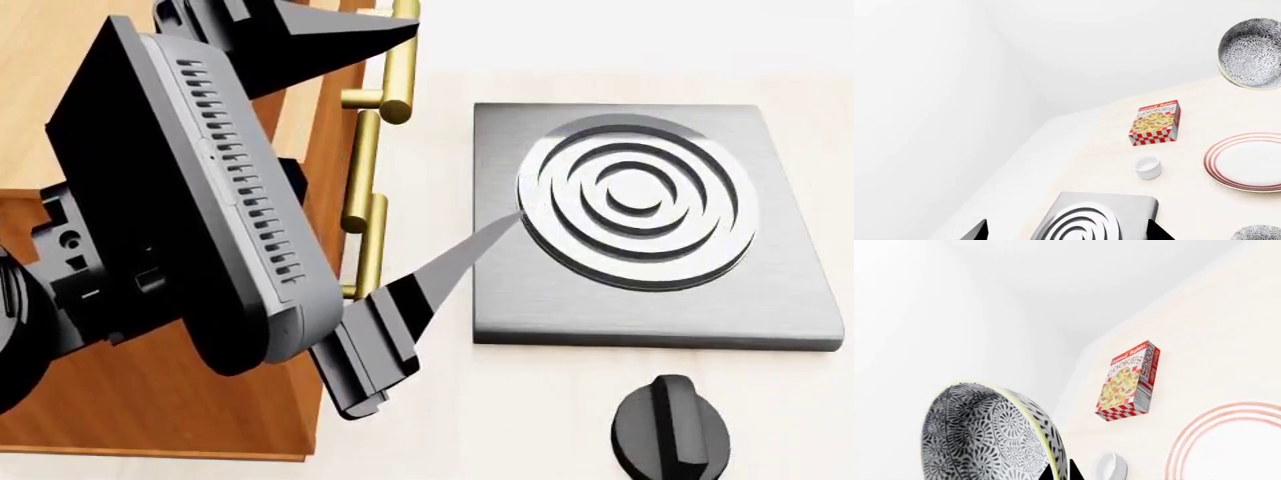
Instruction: Pick the akita bowl on the wooden cabinet and place it on the plate.
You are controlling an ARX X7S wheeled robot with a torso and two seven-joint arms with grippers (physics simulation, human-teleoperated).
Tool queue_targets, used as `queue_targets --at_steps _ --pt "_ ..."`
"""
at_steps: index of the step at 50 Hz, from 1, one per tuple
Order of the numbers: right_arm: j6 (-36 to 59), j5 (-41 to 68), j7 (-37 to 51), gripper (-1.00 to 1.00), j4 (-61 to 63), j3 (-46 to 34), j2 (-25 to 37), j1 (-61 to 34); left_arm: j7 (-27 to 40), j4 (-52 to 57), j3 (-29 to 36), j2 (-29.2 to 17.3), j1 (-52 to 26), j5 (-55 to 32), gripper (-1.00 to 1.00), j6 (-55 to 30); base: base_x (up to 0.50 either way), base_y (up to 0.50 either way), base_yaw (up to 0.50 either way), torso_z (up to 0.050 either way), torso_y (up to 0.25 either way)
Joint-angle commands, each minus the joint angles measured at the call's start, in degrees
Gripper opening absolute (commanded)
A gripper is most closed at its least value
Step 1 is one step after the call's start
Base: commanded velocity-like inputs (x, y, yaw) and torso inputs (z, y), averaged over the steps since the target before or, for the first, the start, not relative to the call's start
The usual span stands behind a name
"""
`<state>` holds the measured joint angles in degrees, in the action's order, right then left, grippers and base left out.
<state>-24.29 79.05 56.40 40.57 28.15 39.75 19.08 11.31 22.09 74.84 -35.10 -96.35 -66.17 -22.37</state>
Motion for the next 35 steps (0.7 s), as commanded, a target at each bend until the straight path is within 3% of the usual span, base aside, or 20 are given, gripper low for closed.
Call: queue_targets --at_steps 1,35 --pt "0.43 -0.77 -0.43 -1.00 -1.39 0.27 -0.23 -0.92 0.15 0.11 -0.14 -0.16 0.40 0.02 1.00 0.10 0.00 0.00 0.00 0.000 0.000" --pt "4.99 3.98 -0.93 -1.00 -12.40 -5.16 3.02 -8.28 -0.13 -0.34 -0.19 -0.64 2.36 0.94 1.00 1.06 0.00 0.00 0.00 0.000 0.000"
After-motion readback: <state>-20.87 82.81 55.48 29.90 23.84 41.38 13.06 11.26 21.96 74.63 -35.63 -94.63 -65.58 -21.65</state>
